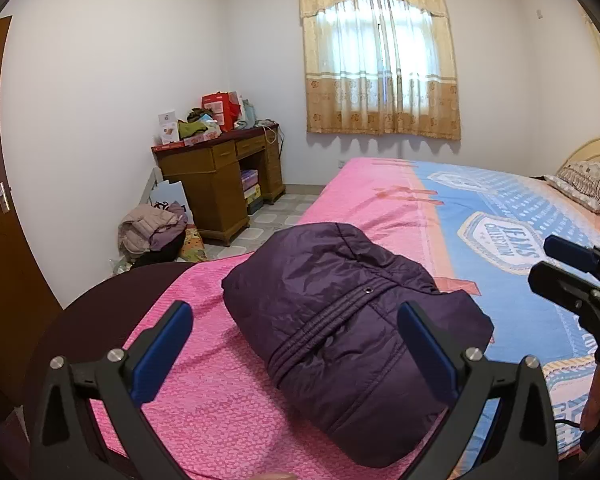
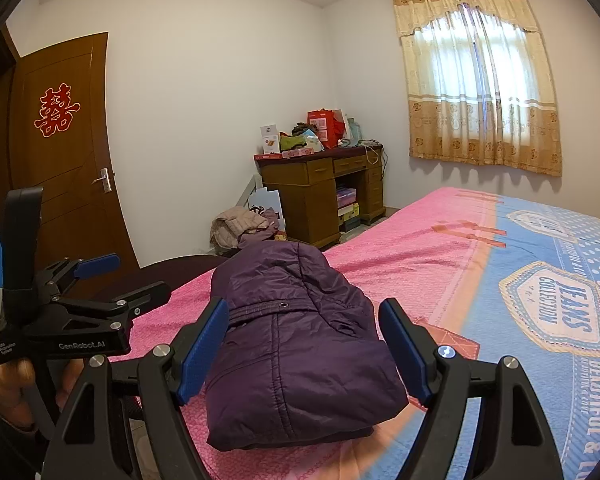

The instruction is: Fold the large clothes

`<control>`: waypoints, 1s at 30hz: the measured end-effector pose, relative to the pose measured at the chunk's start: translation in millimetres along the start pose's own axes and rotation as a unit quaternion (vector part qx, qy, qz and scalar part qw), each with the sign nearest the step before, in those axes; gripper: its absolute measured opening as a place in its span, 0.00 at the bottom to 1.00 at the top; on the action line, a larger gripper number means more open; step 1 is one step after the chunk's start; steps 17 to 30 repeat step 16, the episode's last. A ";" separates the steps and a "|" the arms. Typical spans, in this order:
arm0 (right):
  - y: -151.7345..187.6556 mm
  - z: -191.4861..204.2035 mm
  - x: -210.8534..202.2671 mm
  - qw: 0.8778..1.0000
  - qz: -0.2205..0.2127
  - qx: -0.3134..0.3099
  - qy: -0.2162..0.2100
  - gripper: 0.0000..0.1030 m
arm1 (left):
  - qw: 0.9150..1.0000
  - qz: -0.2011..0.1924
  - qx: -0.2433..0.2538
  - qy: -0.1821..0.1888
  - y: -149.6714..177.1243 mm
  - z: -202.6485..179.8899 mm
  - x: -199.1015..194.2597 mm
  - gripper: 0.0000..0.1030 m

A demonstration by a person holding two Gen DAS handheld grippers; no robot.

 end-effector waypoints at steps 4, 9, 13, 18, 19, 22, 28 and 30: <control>0.6 0.4 0.0 1.000 0.000 0.000 -0.001 0.75 | 1.000 0.004 0.003 -0.001 0.7 0.7 2.3 1.00; 1.5 -0.8 2.2 1.000 0.003 -0.002 -0.003 0.75 | 1.000 0.009 0.006 -0.005 2.9 0.9 5.2 1.00; 4.3 -1.2 4.5 1.000 0.008 -0.002 -0.003 0.75 | 1.000 0.009 0.014 0.001 4.7 -1.3 6.9 1.00; 4.5 -1.7 4.8 1.000 0.008 -0.002 -0.002 0.75 | 1.000 0.008 0.019 0.004 5.1 -4.3 8.9 1.00; 4.5 -1.7 4.8 1.000 0.008 -0.002 -0.002 0.75 | 1.000 0.008 0.019 0.004 5.1 -4.3 8.9 1.00; 4.5 -1.7 4.8 1.000 0.008 -0.002 -0.002 0.75 | 1.000 0.008 0.019 0.004 5.1 -4.3 8.9 1.00; 4.5 -1.7 4.8 1.000 0.008 -0.002 -0.002 0.75 | 1.000 0.008 0.019 0.004 5.1 -4.3 8.9 1.00; 4.5 -1.7 4.8 1.000 0.008 -0.002 -0.002 0.75 | 1.000 0.008 0.019 0.004 5.1 -4.3 8.9 1.00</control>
Point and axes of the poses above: each gripper's, at about its wrist camera, not at the fingertips, and x roughly the way its jaws point, z to its left, y to its underside, the point moved 9 cm from there along x, roughly the way its jaws point, and after that the axes turned 11 degrees about x, right-handed, at the moved point
